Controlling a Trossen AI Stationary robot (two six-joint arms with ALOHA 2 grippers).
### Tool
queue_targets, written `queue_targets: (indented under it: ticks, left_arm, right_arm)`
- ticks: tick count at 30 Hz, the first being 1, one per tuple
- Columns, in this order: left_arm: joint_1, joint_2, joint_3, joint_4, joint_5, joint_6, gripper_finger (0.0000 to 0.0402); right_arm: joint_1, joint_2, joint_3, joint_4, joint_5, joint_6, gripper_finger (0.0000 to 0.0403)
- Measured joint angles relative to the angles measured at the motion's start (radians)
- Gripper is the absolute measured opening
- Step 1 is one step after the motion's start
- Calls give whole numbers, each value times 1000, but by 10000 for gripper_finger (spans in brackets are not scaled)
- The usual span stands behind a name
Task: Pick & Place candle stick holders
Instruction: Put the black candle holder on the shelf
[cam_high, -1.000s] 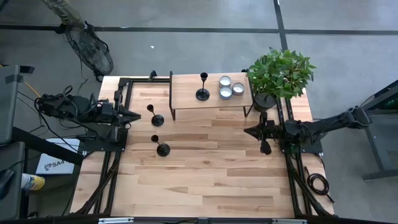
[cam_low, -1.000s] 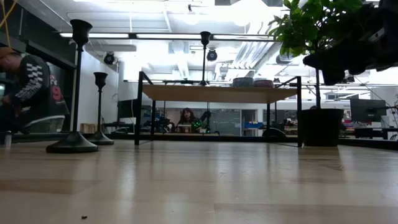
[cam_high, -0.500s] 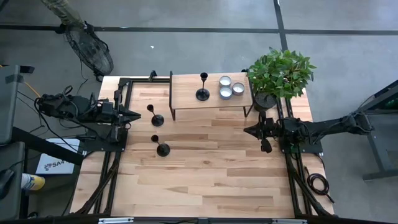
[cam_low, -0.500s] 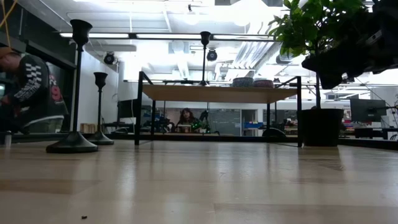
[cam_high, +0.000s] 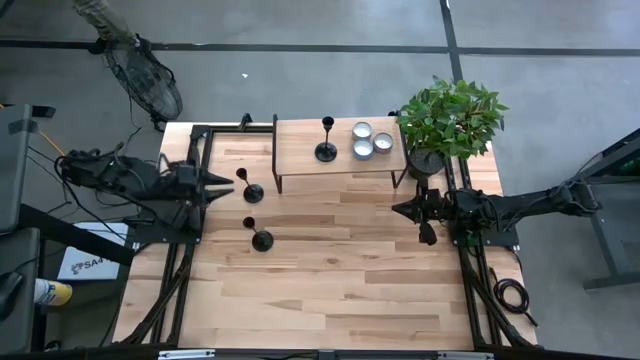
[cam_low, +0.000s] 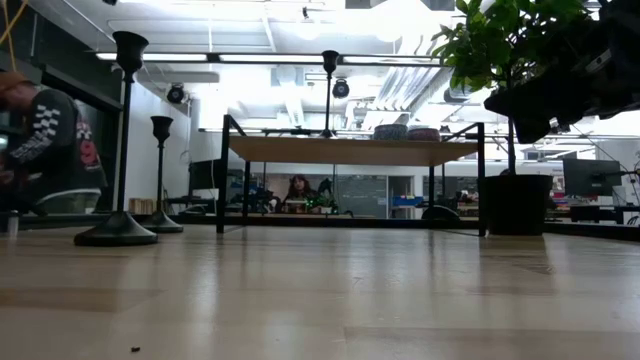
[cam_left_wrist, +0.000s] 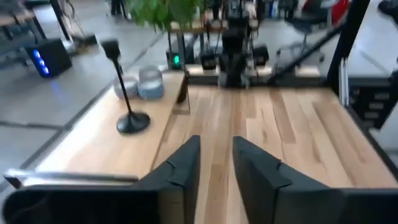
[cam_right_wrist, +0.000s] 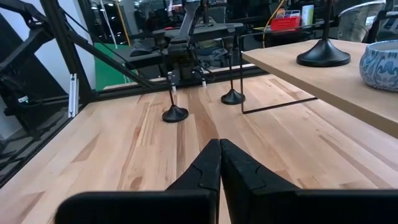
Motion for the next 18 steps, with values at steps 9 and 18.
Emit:
queue_targets:
  ticks: [9,18]
  left_arm:
    - [0,29,-1,-249,126,-205,129]
    - [0,17,-155,-239,133,-332,129]
  right_arm:
    - [0,0,0,0,2,0,3]
    - [0,0,0,1,118,69,3]
